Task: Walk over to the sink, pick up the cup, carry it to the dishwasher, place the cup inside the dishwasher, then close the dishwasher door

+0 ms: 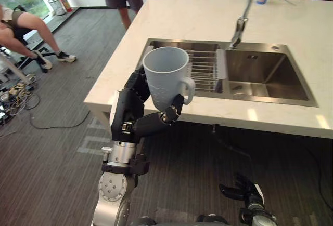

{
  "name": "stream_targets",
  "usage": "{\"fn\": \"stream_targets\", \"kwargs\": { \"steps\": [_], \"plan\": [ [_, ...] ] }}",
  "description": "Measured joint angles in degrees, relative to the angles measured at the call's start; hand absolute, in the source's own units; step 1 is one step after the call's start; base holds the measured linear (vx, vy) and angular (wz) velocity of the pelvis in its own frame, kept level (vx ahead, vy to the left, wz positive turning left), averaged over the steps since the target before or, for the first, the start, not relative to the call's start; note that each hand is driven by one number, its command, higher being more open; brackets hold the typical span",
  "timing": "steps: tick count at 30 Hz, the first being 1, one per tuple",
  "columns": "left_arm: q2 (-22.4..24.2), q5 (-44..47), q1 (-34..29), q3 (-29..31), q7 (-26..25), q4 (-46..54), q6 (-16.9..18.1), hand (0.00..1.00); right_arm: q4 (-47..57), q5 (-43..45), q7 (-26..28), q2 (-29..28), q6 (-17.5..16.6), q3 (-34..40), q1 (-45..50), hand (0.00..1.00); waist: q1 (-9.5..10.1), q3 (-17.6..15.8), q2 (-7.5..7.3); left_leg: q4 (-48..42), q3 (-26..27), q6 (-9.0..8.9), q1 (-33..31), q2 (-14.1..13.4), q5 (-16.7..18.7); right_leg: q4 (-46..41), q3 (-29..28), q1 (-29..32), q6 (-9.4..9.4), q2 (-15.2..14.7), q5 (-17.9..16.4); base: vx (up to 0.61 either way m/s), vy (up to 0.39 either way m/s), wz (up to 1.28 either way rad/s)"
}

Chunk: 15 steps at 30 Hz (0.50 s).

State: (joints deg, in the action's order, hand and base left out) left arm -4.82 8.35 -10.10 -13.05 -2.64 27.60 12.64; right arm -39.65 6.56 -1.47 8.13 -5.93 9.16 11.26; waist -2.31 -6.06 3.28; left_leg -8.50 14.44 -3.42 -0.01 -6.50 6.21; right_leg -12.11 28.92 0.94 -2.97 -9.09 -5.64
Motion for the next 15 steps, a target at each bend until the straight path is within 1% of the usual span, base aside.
{"fn": "stream_targets", "kwargs": {
  "steps": [1,3,5,7,10,12,13,14,15],
  "plan": [
    [-0.34,0.01,0.2,0.52,-0.34,-1.71,-0.01,0.3,0.14,0.01,0.4,-1.06,-0.19,-0.05,-0.24,0.9,0.04,0.25,-0.58,0.96,-0.18,0.77,0.34,1.15,-0.58,0.01,0.14,-0.04,-0.54,-0.94,0.49,-0.07,0.152,0.19],
    [-0.74,0.11,-0.1,0.49,-0.92,-3.61,-0.06,0.3,0.02,-0.01,0.33,-1.63,-0.44,-0.52,-0.3,0.9,0.15,0.65,-1.0,2.04,-0.15,1.63,0.68,2.7,-1.13,0.23,0.08,-0.16,-1.62,-2.04,1.35,-0.08,0.151,0.11],
    [-0.83,0.1,-0.26,0.19,-0.71,-3.77,-0.07,0.3,-0.27,-0.09,0.34,-1.65,-0.43,-1.05,-0.31,0.9,0.2,0.71,-1.13,2.5,-0.04,2.26,0.62,3.52,-1.52,0.96,-0.12,-0.13,-1.86,-2.59,2.45,-0.08,0.132,0.01],
    [-0.88,0.1,-0.26,0.22,-0.5,-3.77,-0.07,0.3,-0.59,-0.22,0.34,-1.68,-0.42,-1.15,0.1,0.9,0.22,0.83,-1.32,2.63,0.02,2.4,0.59,3.88,-1.6,1.24,-0.4,-0.14,-1.86,-2.81,3.01,-0.08,0.082,-0.04],
    [-0.97,0.09,-0.28,0.45,0.05,-3.78,-0.07,0.3,-1.19,-0.69,0.08,-1.64,-0.29,-1.11,0.78,0.9,0.09,1.08,-1.83,3.06,-0.53,2.94,0.54,4.25,-1.94,0.84,-0.38,-0.2,-1.9,-3.03,3.15,-0.07,0.032,0.05],
    [-1.02,0.02,-0.28,0.33,0.04,-3.82,-0.07,0.3,-1.34,-1.22,-0.03,-1.51,-0.29,-1.02,0.88,0.9,-0.2,1.09,-1.92,3.08,-1.57,3.17,0.47,4.47,-2.12,0.07,-3.55,-0.14,-0.89,-2.86,2.5,-0.05,0.008,0.27],
    [-1.08,-0.05,-0.28,0.2,0.15,-3.86,-0.08,0.3,-1.34,-1.22,-0.21,-1.48,-0.29,-0.97,1.21,0.9,-0.47,1.14,-2.07,3.12,-2.8,3.34,0.38,4.81,-2.39,-0.1,-7.28,-0.14,0.07,-2.62,1.78,-0.02,0.011,0.54],
    [-1.17,-0.09,-0.28,0.25,0.15,-3.85,-0.06,0.3,-1.4,-1.22,-0.44,-1.46,-0.29,-0.95,1.49,0.9,-0.49,1.25,-2.24,3.21,-3.97,3.38,0.11,5.12,-2.64,-0.06,-9.58,-0.19,0.4,-2.45,0.98,-0.04,-0.011,0.69],
    [-1.12,-0.1,-0.65,1.15,-0.07,-3.85,-0.05,0.3,-1.52,-1.22,-0.67,-1.46,-0.29,-1.08,1.43,0.9,0.32,1.45,-2.44,3.64,-5.32,3.09,-0.41,5.38,-3.1,0.14,-9.25,-0.24,-0.2,-2.53,0.41,-0.04,-0.044,0.56]
  ]
}}
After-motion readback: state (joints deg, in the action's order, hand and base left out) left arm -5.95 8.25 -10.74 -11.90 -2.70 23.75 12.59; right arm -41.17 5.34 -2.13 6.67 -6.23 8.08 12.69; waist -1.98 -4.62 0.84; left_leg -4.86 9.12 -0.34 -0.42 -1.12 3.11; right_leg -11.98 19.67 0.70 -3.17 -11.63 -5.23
